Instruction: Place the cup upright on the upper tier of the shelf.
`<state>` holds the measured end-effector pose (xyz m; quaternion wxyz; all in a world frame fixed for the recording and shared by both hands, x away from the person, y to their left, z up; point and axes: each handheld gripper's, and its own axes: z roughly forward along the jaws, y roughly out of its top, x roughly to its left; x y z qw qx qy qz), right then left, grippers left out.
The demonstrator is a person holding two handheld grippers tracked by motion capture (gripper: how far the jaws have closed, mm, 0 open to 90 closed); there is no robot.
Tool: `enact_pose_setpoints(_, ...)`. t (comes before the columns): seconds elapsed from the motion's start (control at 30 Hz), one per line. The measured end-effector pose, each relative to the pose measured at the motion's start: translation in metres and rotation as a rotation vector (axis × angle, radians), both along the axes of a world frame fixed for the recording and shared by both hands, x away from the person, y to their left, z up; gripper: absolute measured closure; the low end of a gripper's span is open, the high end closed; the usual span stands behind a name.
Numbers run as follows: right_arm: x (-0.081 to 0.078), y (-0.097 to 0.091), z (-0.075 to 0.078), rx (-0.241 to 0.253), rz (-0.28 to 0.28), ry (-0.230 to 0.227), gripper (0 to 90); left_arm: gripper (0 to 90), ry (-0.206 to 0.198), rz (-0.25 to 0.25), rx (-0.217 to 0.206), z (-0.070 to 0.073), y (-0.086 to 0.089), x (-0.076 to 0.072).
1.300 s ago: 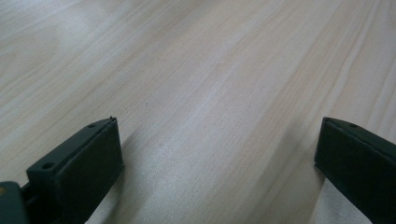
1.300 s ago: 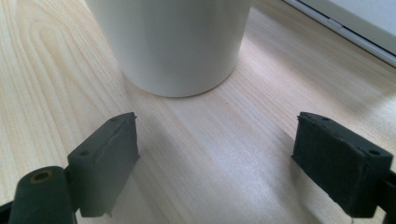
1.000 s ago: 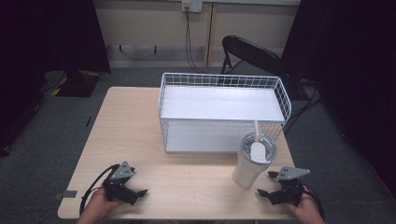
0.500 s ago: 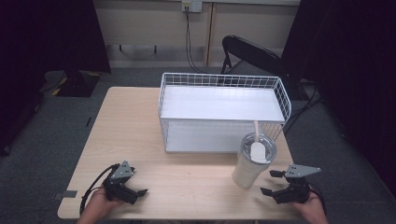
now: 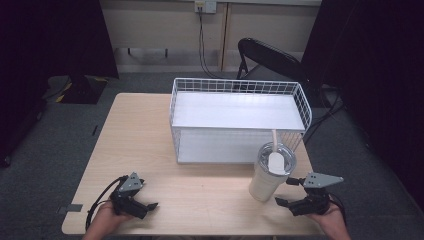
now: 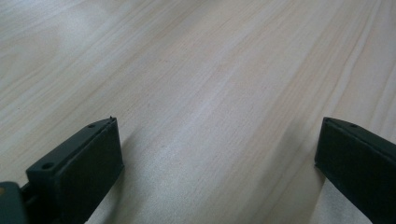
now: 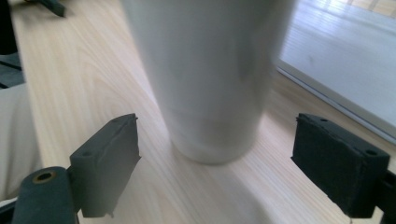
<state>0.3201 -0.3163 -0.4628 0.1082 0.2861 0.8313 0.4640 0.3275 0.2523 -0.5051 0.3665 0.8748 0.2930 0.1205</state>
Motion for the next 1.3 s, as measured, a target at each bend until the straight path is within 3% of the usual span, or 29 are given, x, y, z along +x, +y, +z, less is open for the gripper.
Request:
enact_pose_setpoints(0.37,0.005,0.009,0.014,0.024,0.002,-0.04,13.8,0.1,-0.001,0.002,0.0,0.0,0.0,0.0)
enact_pose_setpoints(0.6,0.009,0.016,0.014,0.04,0.009,-0.038,13.2,0.1,-0.001,0.002,0.0,0.0,0.0,0.0)
enact_pose_setpoints(1.03,0.013,0.021,0.02,0.115,-0.001,-0.064,13.1,0.1,-0.001,0.002,0.0,0.0,0.0,0.0)
enact_pose_setpoints(1.3,0.015,0.025,0.02,0.127,-0.006,-0.083,11.3,0.1,-0.001,0.002,0.0,0.0,0.0,0.0)
